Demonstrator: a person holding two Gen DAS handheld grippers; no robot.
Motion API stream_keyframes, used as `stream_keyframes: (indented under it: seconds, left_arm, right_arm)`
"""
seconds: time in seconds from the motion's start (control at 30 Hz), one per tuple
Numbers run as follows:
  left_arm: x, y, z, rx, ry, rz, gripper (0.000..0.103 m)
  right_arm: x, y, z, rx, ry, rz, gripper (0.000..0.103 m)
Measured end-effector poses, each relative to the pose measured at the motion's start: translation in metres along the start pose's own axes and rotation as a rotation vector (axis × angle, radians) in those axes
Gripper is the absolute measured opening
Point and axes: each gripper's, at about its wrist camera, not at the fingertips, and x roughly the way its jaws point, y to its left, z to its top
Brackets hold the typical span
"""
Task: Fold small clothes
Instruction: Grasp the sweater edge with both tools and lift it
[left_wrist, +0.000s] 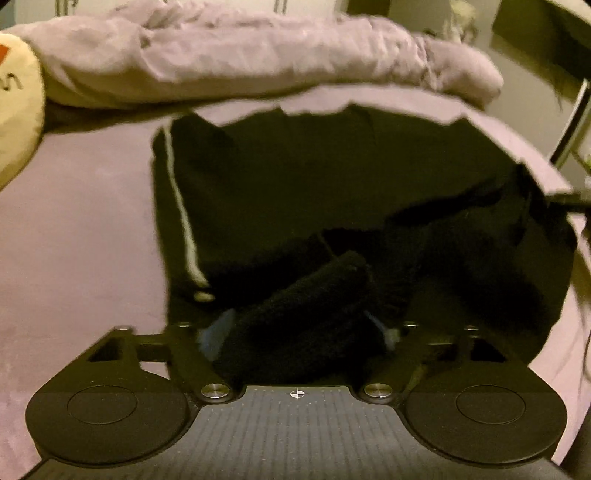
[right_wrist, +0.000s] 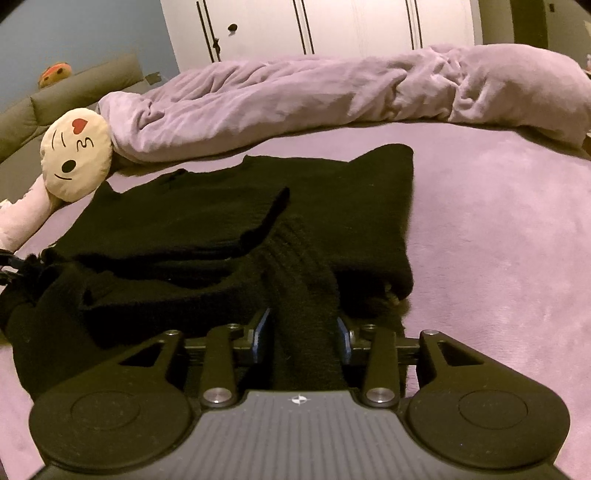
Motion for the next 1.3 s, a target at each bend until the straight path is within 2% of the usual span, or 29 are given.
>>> stream_keyframes:
  seconds: [0.07,0.1,0.17,0.2,0.23,0.3,0.47,0.63,0.8,0.93,1.23,1.3]
  left_arm:
    - [0.008,-0.007,-0.002,0.034,0.015,0.007,0.054]
    - [0.008,-0.009,-0.004,0.04,0.003,0.005,0.04]
    - [0.003,-0.009,-0.004,0.019,-0.035,-0.014,0.019]
    - [0.0,-0.009,-0.003,0.003,-0.056,-0.012,0.017]
    - [-0.004,-0.009,-0.002,-0.008,-0.078,-0.003,0.016]
    - [-0.013,-0.007,-0.001,-0.05,-0.116,-0.029,0.015]
    - [-0.046,-0.004,0.003,-0.147,-0.242,-0.073,0.012]
    - [-0.079,-0.001,0.018,-0.223,-0.363,-0.11,0.012]
    - [-0.101,0.001,0.038,-0.239,-0.457,-0.089,0.012]
    - [-0.102,0.006,0.051,-0.251,-0.469,-0.031,0.012]
    - [-0.107,0.042,0.078,-0.392,-0.594,0.035,0.011]
    - [-0.106,0.048,0.084,-0.402,-0.629,0.056,0.003]
  right_arm:
    - [0.0,0.0,0.002,-0.001,-0.002,0.005,0.038]
    - [-0.001,0.0,0.003,-0.006,-0.004,0.003,0.038]
    - [0.0,0.002,0.004,-0.016,-0.004,0.001,0.037]
    - [0.001,0.002,0.005,-0.017,0.0,0.001,0.032]
    - [0.001,0.003,0.006,-0.021,0.006,-0.003,0.029]
    - [0.001,0.006,0.005,-0.032,0.014,-0.001,0.014]
    - [-0.013,0.015,0.006,-0.031,-0.041,-0.004,0.012]
    - [-0.034,0.019,0.022,0.002,-0.127,0.011,0.012]
    - [-0.052,0.025,0.046,0.002,-0.219,0.008,0.012]
    - [-0.052,0.026,0.062,0.006,-0.26,-0.026,0.012]
    - [-0.041,0.003,0.094,0.108,-0.353,-0.098,0.012]
    - [-0.036,-0.003,0.1,0.144,-0.376,-0.113,0.012]
